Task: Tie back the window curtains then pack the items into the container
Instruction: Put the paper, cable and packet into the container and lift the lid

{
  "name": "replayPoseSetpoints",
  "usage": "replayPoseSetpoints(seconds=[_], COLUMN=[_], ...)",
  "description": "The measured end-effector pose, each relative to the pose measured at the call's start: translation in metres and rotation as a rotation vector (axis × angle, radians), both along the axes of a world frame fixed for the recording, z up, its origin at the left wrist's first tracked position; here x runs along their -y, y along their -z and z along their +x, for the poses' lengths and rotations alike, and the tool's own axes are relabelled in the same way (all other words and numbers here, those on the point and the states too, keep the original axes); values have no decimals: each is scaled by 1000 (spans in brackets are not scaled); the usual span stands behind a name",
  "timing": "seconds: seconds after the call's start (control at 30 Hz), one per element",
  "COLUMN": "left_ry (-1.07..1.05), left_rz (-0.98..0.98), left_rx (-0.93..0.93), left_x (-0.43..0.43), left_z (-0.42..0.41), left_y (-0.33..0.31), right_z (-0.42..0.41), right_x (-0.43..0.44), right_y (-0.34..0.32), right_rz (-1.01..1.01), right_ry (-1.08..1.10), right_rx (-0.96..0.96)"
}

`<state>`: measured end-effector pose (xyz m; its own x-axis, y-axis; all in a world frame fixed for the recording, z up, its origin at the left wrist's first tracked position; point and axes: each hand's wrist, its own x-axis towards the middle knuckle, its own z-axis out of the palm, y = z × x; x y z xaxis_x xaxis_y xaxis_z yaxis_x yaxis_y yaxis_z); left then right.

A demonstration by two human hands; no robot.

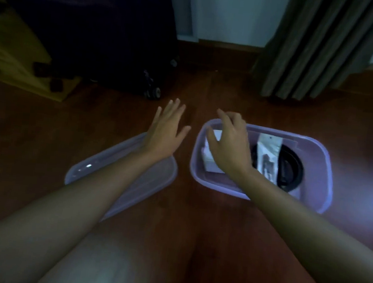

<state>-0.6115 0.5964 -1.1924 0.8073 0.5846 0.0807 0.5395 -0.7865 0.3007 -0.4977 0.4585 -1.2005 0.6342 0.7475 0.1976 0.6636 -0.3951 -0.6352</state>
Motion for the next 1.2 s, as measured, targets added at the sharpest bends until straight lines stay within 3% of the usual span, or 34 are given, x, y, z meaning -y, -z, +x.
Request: replayPoseSetpoints(seconds=[0.1, 0.27, 0.4, 0.47, 0.63, 0.77, 0.93, 1.1, 1.2], left_ry=[-205, -582, -1022, -1139, -1203, -1135, -1153, -970, -797], left_rz=[-23, -137, -369, -486, -520, -567, -314, -267, -260], left_rx=[-49, -209, -163, -129, -114, 36, 160, 334, 373], left_x=[-31, -55, -47, -45, -43, -59, -77, -67, -38], left_z=[-57, -154, -205, -215, -210, -216, -184, -117, -65], left_y=[6, 45, 77, 93, 99, 98, 61, 23, 16], right_z=[-41, -89, -98, -98, -99, -93, -71, -15, 22], right_x=[-51, -94, -95, -89, -80, -85, -88, -59, -12], right_y=[-2, 31, 73, 85, 77, 68, 31, -16, -28], right_rz=[-25, -229, -472, -528, -551, -475, -291, -131, -140], right_ry=[-131, -344, -302, -287, -302, -193, -74, 25, 126], right_rx=[-28, -129, -123, -130, -245, -372, -384, -301, -269])
